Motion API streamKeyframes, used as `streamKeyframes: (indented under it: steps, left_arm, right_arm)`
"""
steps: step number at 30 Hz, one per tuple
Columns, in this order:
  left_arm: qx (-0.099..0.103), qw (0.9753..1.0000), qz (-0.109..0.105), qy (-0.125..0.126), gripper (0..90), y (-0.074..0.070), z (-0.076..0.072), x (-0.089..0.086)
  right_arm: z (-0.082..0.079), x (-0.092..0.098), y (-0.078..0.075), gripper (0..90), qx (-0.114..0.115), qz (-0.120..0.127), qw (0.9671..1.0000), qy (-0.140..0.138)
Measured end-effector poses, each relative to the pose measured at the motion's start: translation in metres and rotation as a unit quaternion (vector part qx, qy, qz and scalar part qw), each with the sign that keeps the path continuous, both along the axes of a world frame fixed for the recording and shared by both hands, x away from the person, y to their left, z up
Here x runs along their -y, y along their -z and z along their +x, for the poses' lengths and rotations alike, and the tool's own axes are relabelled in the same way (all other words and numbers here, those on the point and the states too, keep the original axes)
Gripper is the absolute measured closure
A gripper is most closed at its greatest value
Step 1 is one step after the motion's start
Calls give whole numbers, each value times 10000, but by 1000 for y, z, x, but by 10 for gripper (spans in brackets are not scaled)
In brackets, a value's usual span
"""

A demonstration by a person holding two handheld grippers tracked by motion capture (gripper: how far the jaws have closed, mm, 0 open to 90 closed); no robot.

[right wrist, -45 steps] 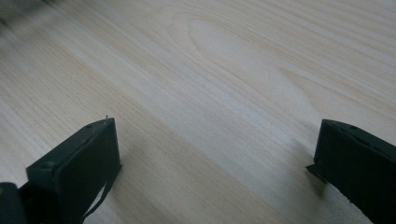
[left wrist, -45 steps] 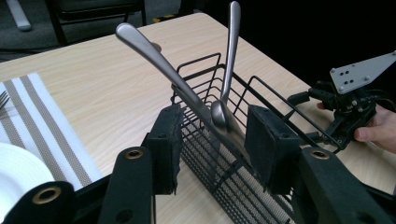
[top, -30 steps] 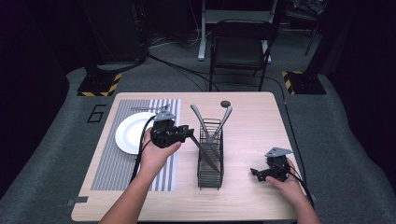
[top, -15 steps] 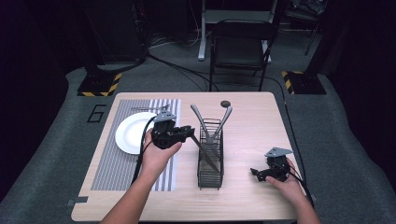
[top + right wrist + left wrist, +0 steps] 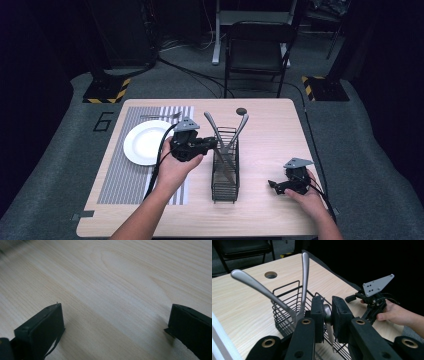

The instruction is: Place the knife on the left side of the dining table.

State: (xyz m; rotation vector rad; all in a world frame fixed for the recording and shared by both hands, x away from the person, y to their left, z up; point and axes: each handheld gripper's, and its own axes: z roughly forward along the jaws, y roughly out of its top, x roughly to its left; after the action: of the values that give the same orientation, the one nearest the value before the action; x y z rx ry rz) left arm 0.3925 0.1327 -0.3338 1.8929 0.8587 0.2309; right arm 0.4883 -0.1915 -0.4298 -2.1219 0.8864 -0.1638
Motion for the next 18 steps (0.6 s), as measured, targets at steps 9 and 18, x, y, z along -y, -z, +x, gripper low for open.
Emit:
streamKeyframes:
  steps: [9,18]
  left_arm:
    - [59,9997,-23,256,830,-6,-4,16]
    - [131,9993,12,350,836,-12,-6,22]
  right_arm:
    - [0,0,0,0,7,1,10000,1]
    - [0,0,0,0,9,0,10000,1]
